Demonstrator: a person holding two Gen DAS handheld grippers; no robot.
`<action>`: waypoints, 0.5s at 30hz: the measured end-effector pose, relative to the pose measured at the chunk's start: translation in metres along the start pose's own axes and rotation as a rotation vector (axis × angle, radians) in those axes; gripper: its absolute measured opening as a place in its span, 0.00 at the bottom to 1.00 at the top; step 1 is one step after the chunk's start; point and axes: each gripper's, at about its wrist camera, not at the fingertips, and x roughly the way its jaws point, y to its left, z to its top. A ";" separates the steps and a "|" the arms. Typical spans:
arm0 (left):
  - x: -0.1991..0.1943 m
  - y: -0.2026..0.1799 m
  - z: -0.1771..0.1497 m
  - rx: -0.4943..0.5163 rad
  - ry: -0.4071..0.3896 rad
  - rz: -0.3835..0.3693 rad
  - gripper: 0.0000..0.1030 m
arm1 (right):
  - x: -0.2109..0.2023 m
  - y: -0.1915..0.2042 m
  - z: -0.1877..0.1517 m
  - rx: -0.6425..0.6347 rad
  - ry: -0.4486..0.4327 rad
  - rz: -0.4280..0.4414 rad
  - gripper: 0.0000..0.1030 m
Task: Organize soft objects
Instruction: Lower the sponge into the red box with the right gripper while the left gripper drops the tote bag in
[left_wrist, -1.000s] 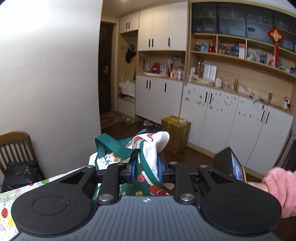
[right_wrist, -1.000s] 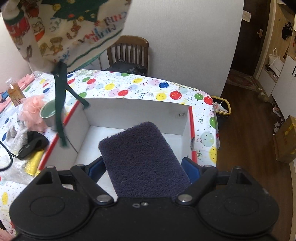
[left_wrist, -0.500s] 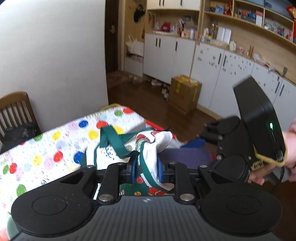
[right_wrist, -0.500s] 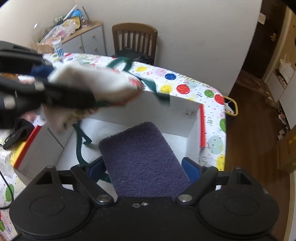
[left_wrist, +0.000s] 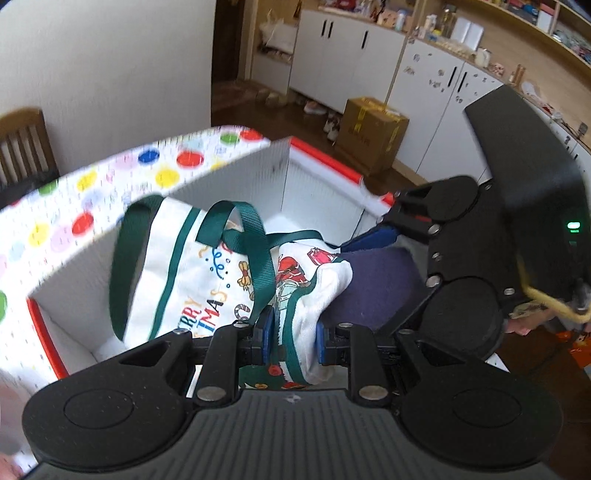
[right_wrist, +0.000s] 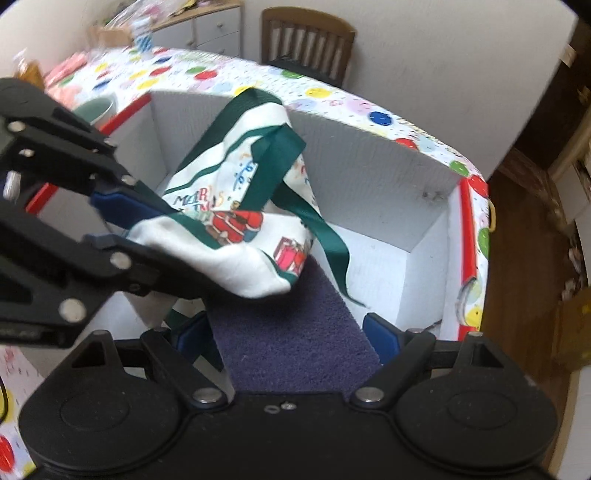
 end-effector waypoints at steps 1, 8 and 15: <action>0.003 0.002 -0.001 -0.009 0.014 0.002 0.21 | 0.001 0.002 -0.001 -0.017 0.005 0.008 0.84; 0.022 0.008 -0.004 -0.038 0.128 0.024 0.21 | 0.004 0.007 -0.005 -0.096 0.021 0.028 0.83; 0.031 0.007 -0.002 -0.051 0.179 0.040 0.21 | 0.005 0.006 -0.002 -0.094 0.038 0.041 0.84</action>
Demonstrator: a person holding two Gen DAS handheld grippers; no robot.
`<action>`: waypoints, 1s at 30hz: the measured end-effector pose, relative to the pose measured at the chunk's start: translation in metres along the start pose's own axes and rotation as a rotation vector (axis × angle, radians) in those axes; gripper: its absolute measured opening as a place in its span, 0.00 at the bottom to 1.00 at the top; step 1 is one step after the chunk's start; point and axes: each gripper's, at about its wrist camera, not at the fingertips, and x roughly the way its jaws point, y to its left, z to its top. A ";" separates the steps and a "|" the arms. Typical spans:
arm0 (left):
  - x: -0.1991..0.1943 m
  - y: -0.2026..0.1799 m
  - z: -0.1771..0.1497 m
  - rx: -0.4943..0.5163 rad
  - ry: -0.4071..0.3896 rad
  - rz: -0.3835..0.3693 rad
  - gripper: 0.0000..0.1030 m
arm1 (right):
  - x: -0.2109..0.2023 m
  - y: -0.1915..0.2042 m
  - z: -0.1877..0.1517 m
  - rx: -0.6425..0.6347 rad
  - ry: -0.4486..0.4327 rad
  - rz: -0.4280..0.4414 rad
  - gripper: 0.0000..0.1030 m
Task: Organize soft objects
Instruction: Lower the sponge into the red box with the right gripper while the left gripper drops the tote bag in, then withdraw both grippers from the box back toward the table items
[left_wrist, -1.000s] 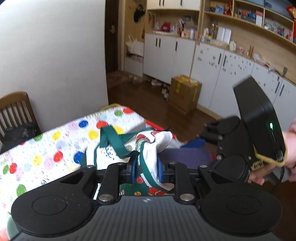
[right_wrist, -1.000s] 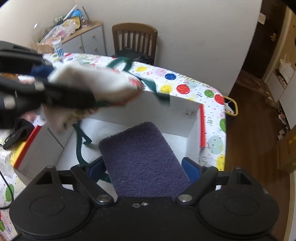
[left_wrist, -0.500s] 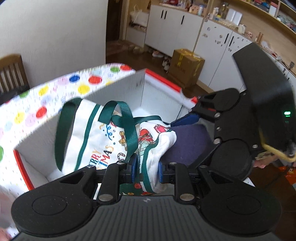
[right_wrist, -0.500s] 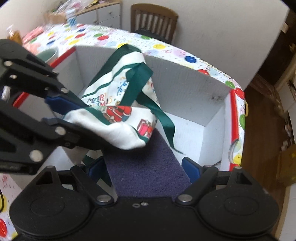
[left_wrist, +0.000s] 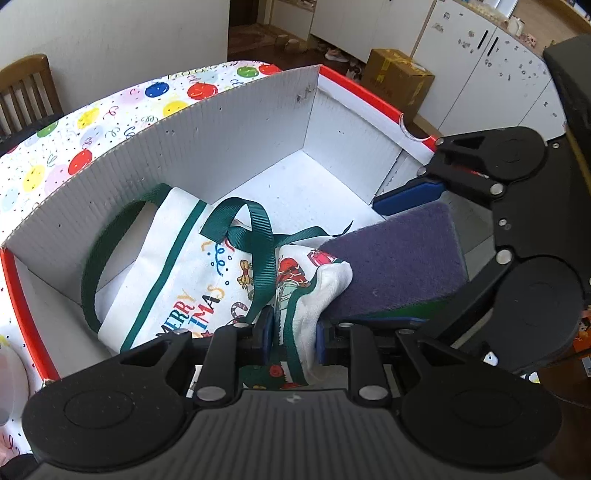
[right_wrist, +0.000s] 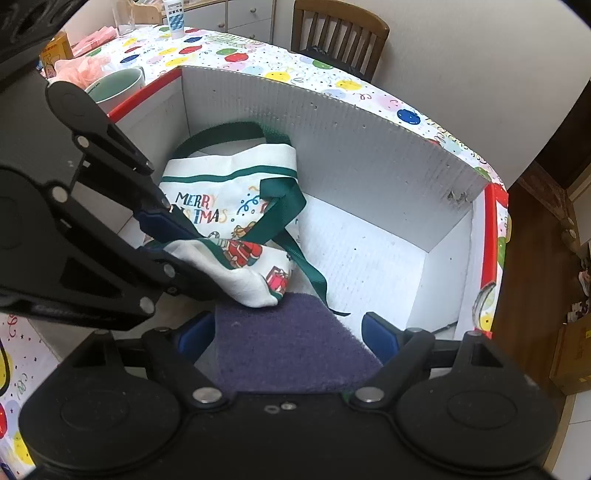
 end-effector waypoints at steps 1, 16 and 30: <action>0.000 -0.001 0.001 0.001 0.001 0.004 0.21 | -0.002 -0.001 -0.002 0.001 -0.001 0.001 0.84; -0.014 -0.015 -0.004 0.027 -0.060 0.037 0.31 | -0.033 -0.009 -0.008 0.013 -0.054 -0.007 0.87; -0.085 -0.017 -0.019 -0.015 -0.261 0.076 0.61 | -0.088 -0.007 -0.024 0.109 -0.167 -0.035 0.94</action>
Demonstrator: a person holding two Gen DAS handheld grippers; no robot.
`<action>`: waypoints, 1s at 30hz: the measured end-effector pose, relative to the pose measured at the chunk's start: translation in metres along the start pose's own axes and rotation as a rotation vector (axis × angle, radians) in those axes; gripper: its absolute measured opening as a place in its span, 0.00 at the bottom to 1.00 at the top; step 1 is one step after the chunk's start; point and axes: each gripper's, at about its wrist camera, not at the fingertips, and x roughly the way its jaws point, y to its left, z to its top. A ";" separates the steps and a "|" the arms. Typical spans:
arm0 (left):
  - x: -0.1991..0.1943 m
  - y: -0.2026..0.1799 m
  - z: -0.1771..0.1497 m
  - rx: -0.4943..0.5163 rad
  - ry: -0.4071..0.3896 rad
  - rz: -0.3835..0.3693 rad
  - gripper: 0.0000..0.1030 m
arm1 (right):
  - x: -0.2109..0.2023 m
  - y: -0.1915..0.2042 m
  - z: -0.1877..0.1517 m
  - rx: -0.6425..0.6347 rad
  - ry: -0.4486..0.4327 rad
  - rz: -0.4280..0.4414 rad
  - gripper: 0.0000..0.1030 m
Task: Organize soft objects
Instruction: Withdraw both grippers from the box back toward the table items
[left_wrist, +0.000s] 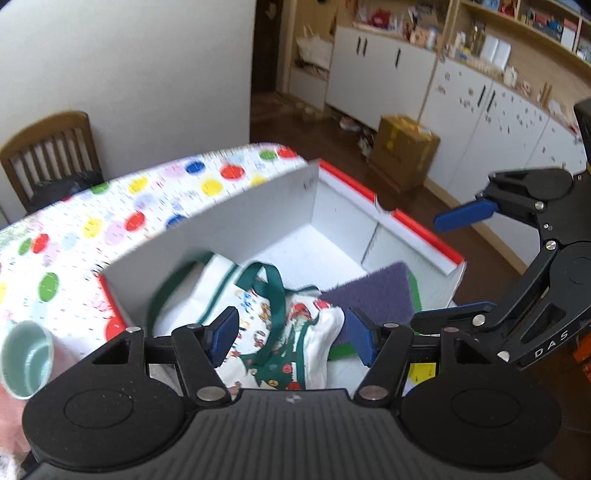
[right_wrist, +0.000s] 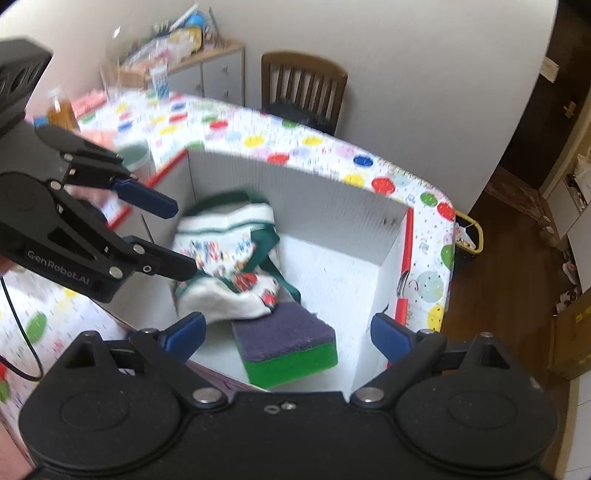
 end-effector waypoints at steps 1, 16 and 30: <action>-0.008 0.001 -0.001 -0.006 -0.016 0.002 0.61 | -0.006 0.001 0.001 0.011 -0.017 0.002 0.94; -0.111 0.042 -0.034 -0.106 -0.185 0.039 0.72 | -0.062 0.059 0.024 0.078 -0.224 0.079 0.99; -0.177 0.135 -0.100 -0.215 -0.221 0.096 0.84 | -0.043 0.159 0.053 0.097 -0.240 0.183 1.00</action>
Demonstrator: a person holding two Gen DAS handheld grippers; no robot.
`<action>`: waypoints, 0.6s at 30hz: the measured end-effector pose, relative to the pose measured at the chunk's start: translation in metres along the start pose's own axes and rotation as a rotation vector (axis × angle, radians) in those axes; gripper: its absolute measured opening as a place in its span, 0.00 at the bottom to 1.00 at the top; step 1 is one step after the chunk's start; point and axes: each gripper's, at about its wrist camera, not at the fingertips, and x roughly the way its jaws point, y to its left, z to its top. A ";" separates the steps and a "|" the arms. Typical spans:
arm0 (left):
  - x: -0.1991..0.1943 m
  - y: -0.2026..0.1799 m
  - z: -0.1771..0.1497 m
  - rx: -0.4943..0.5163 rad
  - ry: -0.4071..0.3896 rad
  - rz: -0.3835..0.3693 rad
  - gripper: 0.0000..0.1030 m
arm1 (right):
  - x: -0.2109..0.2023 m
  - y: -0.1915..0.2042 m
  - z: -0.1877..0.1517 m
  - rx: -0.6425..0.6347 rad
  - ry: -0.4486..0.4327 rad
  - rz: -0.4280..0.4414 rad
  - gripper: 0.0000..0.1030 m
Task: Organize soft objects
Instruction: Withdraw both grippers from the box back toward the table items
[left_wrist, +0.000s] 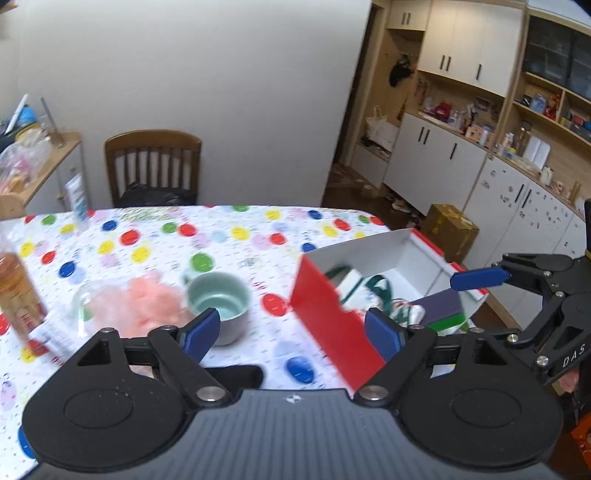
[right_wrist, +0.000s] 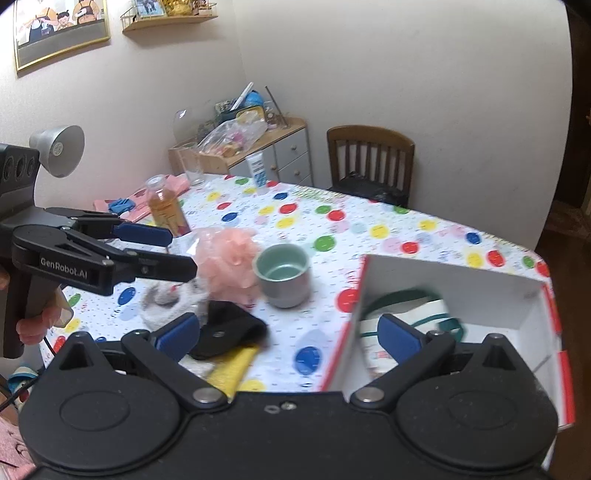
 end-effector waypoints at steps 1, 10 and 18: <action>-0.003 0.008 -0.003 -0.007 0.002 0.002 0.85 | 0.005 0.007 0.000 0.001 0.003 0.004 1.00; -0.019 0.076 -0.031 -0.052 0.013 0.035 0.96 | 0.052 0.049 -0.008 0.067 0.055 -0.004 1.00; -0.021 0.129 -0.058 -0.073 0.000 0.122 1.00 | 0.102 0.073 -0.012 0.110 0.102 -0.069 1.00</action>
